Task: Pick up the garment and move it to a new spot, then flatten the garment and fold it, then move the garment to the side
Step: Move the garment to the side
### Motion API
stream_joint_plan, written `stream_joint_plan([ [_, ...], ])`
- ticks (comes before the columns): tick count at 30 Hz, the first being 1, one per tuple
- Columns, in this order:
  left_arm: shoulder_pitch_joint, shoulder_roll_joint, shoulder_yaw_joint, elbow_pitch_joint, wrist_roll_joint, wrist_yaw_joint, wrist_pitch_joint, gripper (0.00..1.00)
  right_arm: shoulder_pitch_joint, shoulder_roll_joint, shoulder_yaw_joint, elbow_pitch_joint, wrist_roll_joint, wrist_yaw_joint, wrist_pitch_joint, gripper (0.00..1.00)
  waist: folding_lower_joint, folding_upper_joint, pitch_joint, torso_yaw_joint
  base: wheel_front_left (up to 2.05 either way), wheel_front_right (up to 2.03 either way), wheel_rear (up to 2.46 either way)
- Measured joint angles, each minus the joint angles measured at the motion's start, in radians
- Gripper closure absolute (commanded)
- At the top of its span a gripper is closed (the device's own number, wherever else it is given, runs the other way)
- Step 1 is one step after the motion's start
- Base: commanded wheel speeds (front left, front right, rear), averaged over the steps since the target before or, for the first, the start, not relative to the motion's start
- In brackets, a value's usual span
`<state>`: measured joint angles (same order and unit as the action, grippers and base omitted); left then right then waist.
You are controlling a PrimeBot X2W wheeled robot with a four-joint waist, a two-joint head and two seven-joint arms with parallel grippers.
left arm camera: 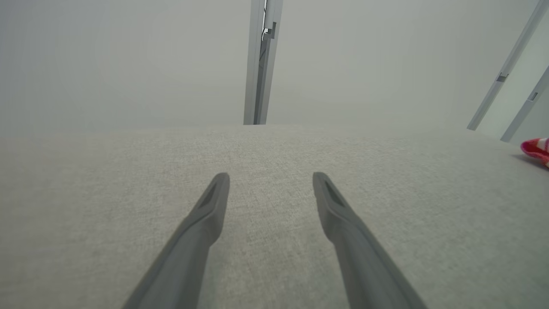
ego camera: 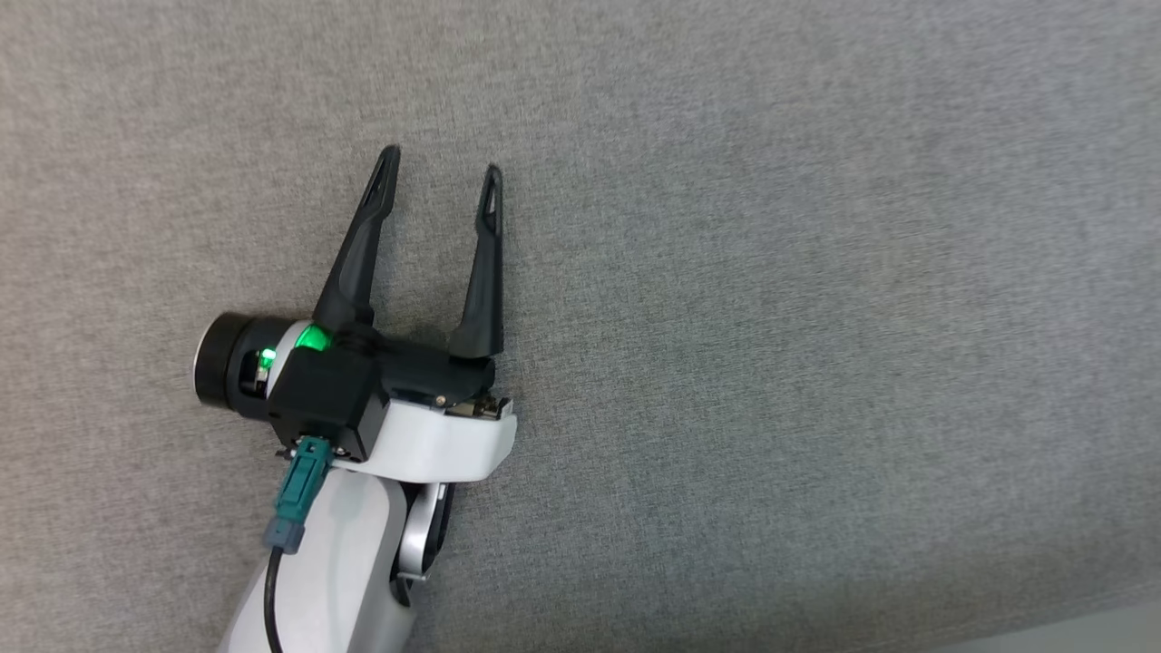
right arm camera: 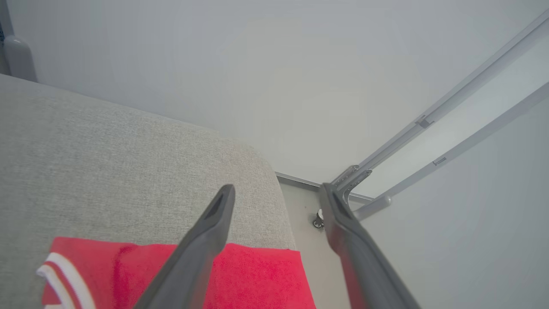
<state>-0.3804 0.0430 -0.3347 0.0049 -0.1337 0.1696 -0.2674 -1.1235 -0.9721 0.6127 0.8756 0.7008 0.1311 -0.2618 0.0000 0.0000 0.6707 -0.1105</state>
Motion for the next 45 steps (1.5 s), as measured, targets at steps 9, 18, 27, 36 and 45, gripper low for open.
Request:
stream_joint_plan([
  [9, 0.078, 0.005, 0.073, 0.002, -0.002, -0.005, 0.003, 0.0, 0.16, 0.195, -0.233, -0.281, 0.024, 0.0, -0.002, 0.0, 0.0, 0.0, -0.176, -0.013, 0.0, 0.0, 0.0],
  [18, 0.204, 0.006, 0.186, -0.033, -0.018, -0.009, 0.003, 0.0, 0.464, 0.47, -0.382, -0.544, 0.008, 0.0, -0.002, 0.0, 0.0, 0.0, -0.361, -0.026, 0.0, 0.0, 0.0],
  [27, 0.294, 0.006, 0.248, -0.063, -0.024, -0.008, 0.003, 0.0, 0.718, 0.645, -0.481, -0.72, -0.095, 0.0, -0.002, 0.0, 0.0, 0.0, -0.472, -0.03, 0.0, 0.0, 0.0],
  [36, 0.337, 0.006, 0.258, -0.079, -0.047, 0.003, 0.003, 0.0, 0.88, 0.779, -0.536, -0.836, -0.248, 0.0, -0.002, 0.0, 0.0, 0.0, -0.515, -0.017, 0.0, 0.0, 0.0],
  [45, 0.393, 0.006, 0.22, -0.028, -0.08, -0.014, 0.003, 0.0, 1.01, 0.864, -0.566, -0.832, -0.34, 0.0, -0.002, 0.0, 0.0, 0.0, -0.557, 0.0, 0.0, 0.0, 0.0],
])
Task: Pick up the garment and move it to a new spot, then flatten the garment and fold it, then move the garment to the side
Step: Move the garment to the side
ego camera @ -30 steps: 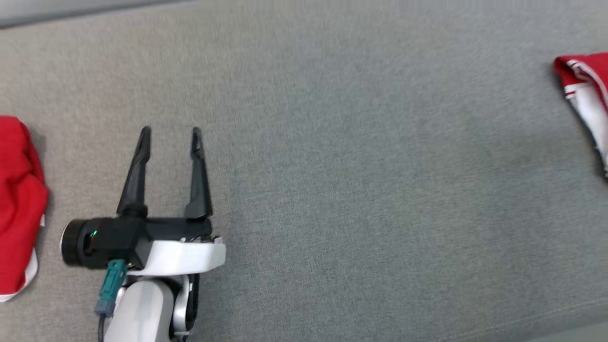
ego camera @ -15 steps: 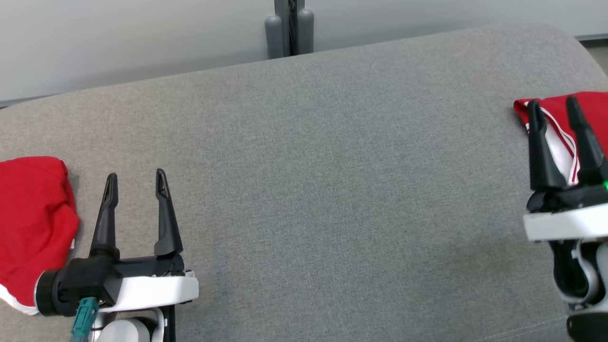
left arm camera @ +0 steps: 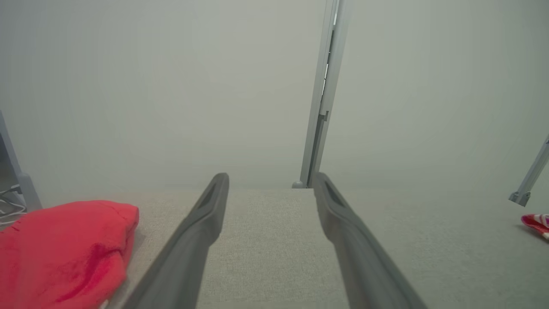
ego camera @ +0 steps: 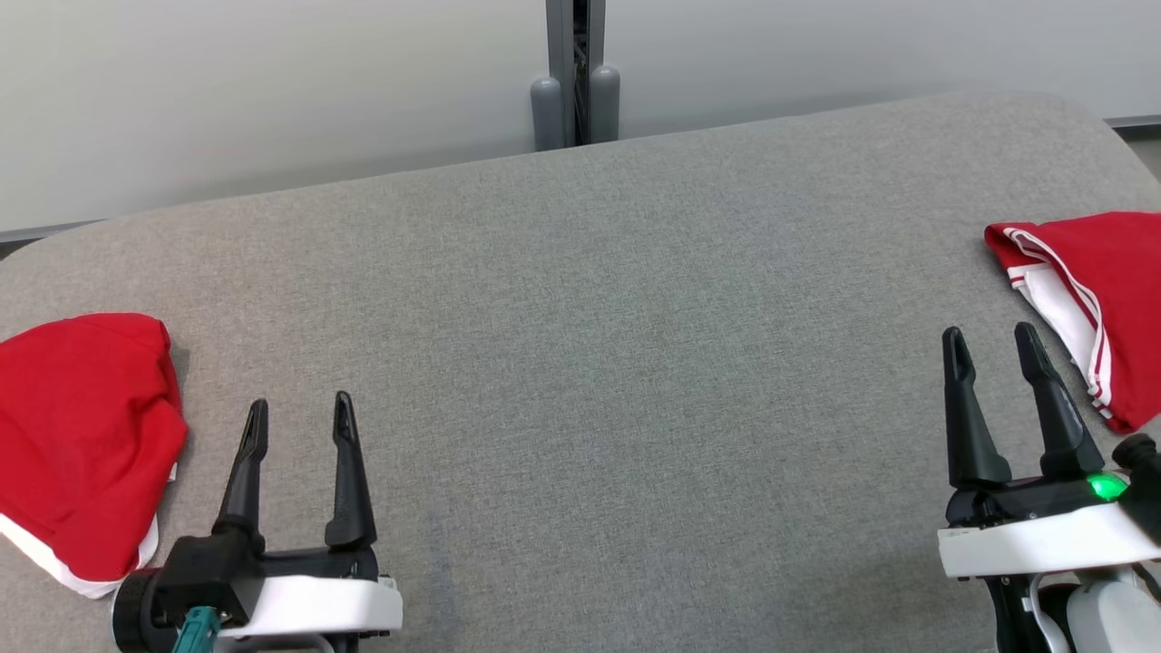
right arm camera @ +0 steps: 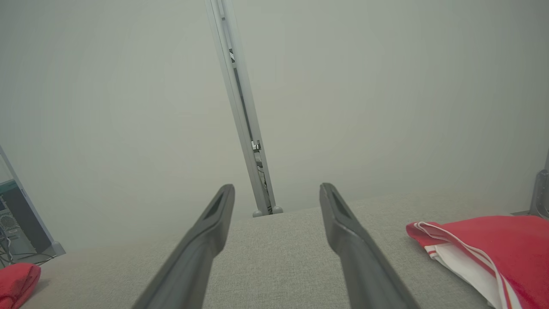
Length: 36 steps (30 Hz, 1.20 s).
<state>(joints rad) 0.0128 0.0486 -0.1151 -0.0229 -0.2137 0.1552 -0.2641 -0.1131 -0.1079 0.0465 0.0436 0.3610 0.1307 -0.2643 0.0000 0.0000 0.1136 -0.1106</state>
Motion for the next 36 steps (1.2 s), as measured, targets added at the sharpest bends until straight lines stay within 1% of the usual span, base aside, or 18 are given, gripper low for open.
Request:
stream_joint_plan([
  [9, 0.025, 0.0, -0.033, 0.03, -0.021, -0.004, 0.0, 0.0, 0.02, 0.013, -0.001, 0.005, -0.026, 0.0, 0.0, 0.0, 0.0, 0.0, -0.017, 0.001, 0.0, 0.0, 0.0],
  [17, 0.025, 0.0, -0.034, 0.03, -0.021, 0.003, 0.0, 0.0, 0.021, 0.014, -0.002, 0.005, -0.029, 0.0, 0.0, 0.0, 0.0, 0.0, -0.021, 0.009, 0.0, 0.0, 0.0],
  [36, 0.024, 0.0, -0.035, 0.029, -0.021, 0.003, 0.0, 0.0, 0.021, 0.01, -0.005, 0.019, -0.044, 0.0, 0.0, 0.0, 0.0, 0.0, -0.013, 0.015, 0.0, 0.0, 0.0],
])
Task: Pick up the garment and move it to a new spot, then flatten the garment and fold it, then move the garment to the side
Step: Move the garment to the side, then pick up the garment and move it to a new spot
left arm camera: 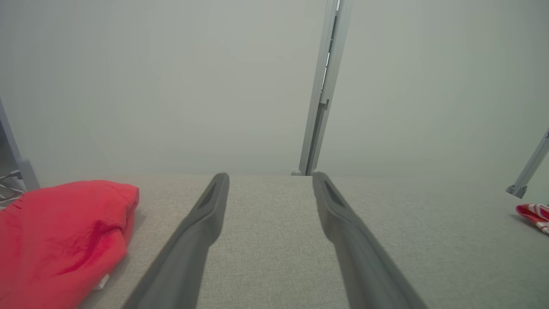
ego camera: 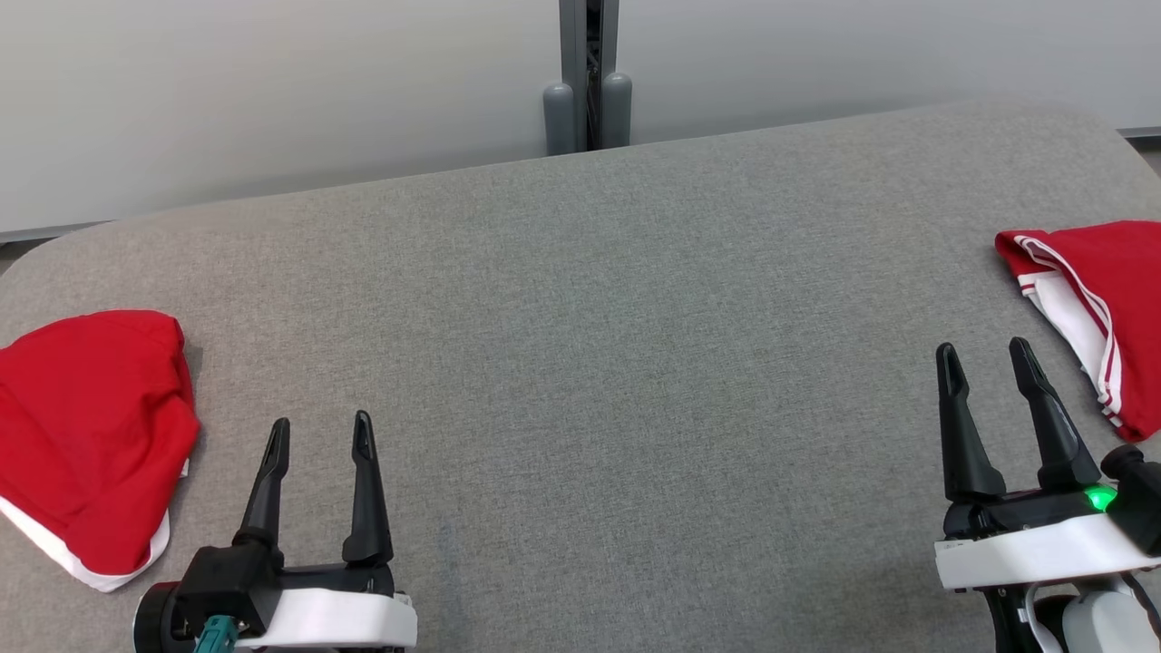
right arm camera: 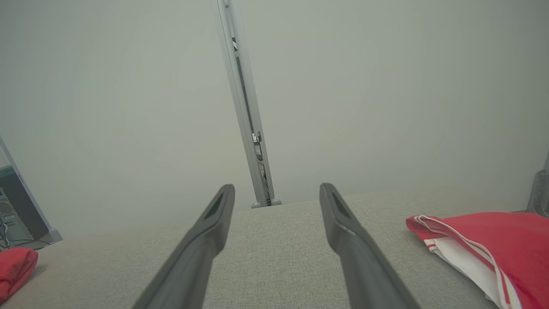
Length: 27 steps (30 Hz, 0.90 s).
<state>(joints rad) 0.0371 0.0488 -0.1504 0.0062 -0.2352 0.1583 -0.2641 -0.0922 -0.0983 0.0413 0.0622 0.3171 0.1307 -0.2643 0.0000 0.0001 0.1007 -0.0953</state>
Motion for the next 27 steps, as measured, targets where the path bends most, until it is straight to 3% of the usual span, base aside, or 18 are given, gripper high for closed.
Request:
stream_joint_plan([
  [13, -0.026, 0.0, -0.024, -0.003, 0.006, -0.003, 0.0, 0.0, -0.002, -0.006, 0.018, -0.004, 0.0, 0.0, 0.0, 0.0, 0.0, 0.0, 0.032, 0.038, 0.0, 0.0, 0.0],
  [27, -0.012, 0.0, -0.013, -0.005, -0.003, 0.0, 0.0, 0.0, 0.002, -0.023, 0.094, 0.01, 0.008, 0.0, 0.0, 0.0, 0.0, 0.0, 0.036, 0.275, 0.0, 0.0, 0.0],
])
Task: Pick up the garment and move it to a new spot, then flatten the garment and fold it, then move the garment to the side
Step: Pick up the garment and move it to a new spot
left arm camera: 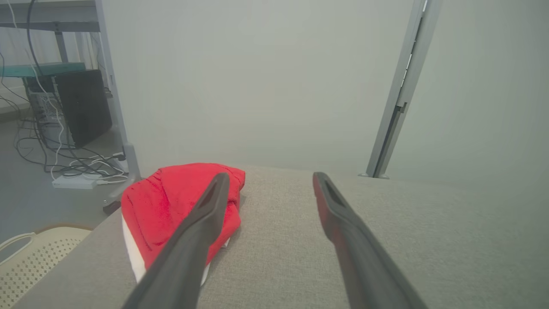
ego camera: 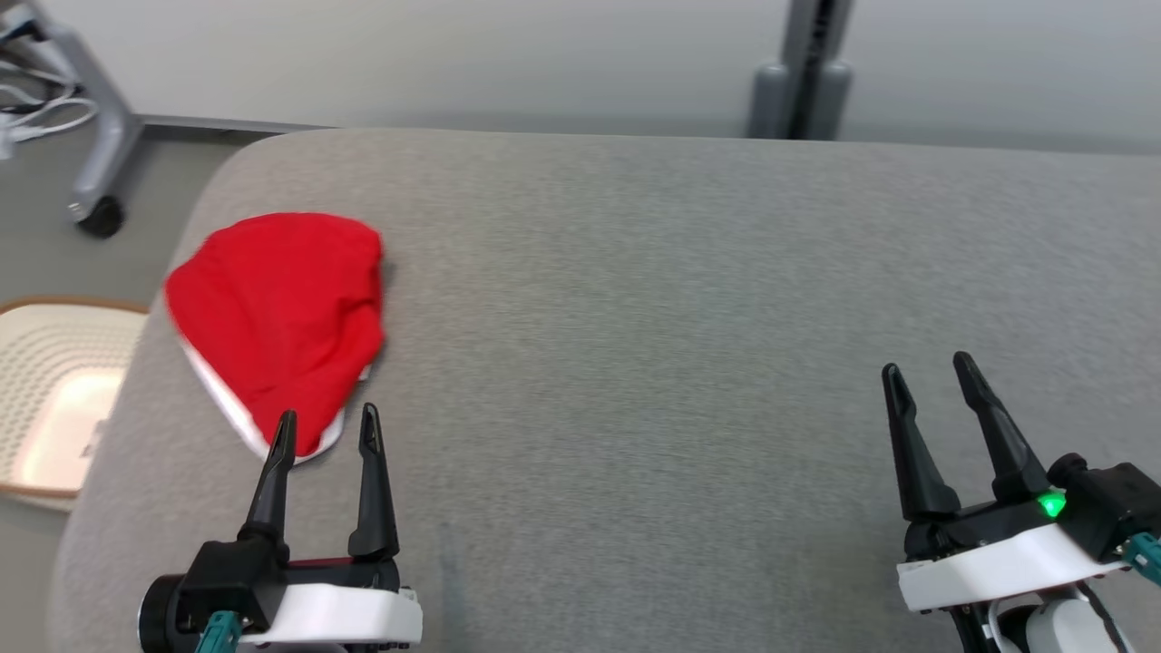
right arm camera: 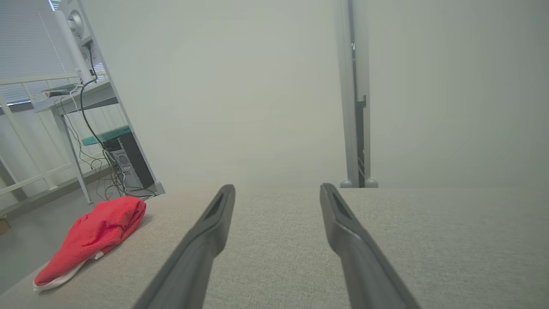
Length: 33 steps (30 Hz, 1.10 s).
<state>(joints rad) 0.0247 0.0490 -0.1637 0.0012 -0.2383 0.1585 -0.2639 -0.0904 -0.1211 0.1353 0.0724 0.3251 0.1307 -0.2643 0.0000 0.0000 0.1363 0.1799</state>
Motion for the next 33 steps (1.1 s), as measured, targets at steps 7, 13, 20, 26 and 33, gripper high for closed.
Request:
stream_joint_plan([
  [7, 0.025, 0.0, 0.02, -0.016, 0.001, -0.005, 0.0, 0.0, 0.016, -0.002, 0.027, 0.006, 0.001, 0.0, 0.0, 0.0, 0.0, 0.0, -0.024, 0.119, 0.0, 0.0, 0.0],
  [13, 0.053, 0.001, 0.034, -0.035, -0.002, 0.002, 0.0, 0.0, 0.02, 0.0, 0.039, 0.005, 0.0, 0.0, 0.0, 0.0, 0.0, 0.0, -0.051, 0.222, 0.0, 0.0, 0.0],
  [20, 0.084, 0.0, 0.039, -0.036, -0.002, 0.001, 0.0, 0.0, 0.041, 0.006, 0.058, 0.008, -0.002, 0.0, 0.0, 0.0, 0.0, 0.0, -0.085, 0.301, 0.0, 0.0, 0.0],
  [26, 0.092, 0.0, 0.042, -0.034, -0.002, 0.0, 0.0, 0.0, 0.041, 0.011, 0.069, 0.009, -0.005, 0.0, 0.0, 0.0, 0.0, 0.0, -0.1, 0.318, 0.0, 0.0, 0.0],
  [33, 0.092, 0.0, 0.043, -0.035, -0.002, 0.0, 0.0, 0.0, 0.047, 0.01, 0.074, 0.009, -0.005, 0.0, 0.0, 0.0, 0.0, 0.0, -0.1, 0.312, 0.0, 0.0, 0.0],
])
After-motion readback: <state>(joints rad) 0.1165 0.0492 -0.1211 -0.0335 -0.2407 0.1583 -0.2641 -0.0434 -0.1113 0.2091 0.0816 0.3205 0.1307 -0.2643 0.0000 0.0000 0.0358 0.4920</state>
